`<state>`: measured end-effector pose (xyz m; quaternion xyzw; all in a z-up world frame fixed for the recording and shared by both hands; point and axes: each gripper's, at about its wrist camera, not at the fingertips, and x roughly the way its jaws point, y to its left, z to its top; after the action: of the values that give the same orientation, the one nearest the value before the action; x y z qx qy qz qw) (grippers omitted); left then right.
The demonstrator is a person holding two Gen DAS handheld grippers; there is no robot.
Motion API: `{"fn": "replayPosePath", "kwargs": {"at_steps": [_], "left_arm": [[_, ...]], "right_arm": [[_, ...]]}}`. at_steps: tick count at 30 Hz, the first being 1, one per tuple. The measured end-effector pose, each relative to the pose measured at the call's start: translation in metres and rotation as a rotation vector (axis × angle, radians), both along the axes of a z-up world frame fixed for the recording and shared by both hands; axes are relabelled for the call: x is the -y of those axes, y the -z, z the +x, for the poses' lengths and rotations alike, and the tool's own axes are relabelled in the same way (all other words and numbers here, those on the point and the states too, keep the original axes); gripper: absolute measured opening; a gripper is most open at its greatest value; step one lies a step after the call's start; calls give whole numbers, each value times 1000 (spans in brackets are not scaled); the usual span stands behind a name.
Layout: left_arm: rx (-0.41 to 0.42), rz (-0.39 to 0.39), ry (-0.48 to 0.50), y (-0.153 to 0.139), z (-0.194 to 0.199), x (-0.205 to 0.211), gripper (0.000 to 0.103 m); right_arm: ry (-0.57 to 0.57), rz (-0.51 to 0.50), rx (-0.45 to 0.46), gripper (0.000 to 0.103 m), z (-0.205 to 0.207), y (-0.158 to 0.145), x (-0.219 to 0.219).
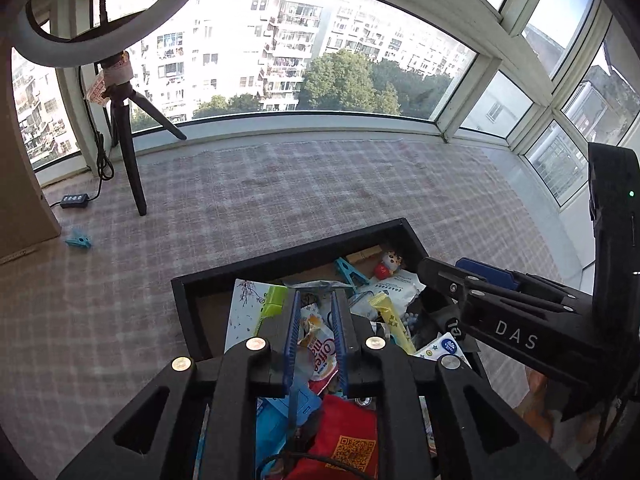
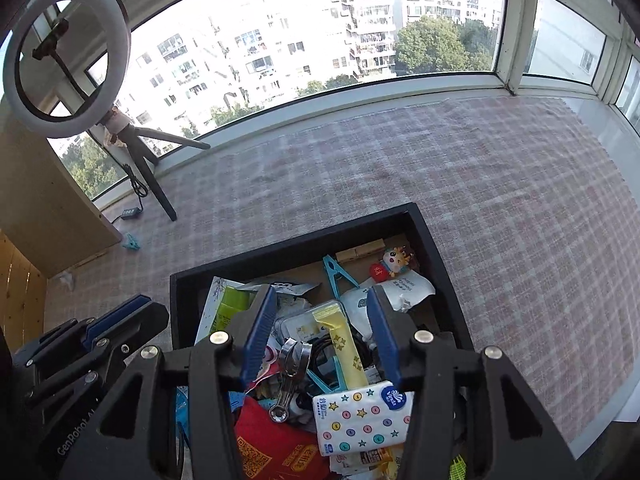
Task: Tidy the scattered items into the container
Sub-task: 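Open both grippers to release the keychain and packet into the tray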
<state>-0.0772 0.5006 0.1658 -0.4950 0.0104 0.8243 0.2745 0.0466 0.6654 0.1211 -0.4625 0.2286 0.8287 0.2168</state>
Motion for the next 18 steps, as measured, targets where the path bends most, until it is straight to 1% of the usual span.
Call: {"fn": "replayPosePath", "kwargs": {"at_steps": [6, 13, 18], "left_arm": [[9, -35, -111, 7, -9, 75, 15], [18, -59, -241, 13, -23, 166, 15], [20, -69, -306, 15, -34, 221, 15]], "right_arm": [[-84, 4, -17, 46, -27, -4, 47], [-186, 5, -23, 46, -70, -5, 108], [-255, 10, -17, 46, -104, 0, 151]]}}
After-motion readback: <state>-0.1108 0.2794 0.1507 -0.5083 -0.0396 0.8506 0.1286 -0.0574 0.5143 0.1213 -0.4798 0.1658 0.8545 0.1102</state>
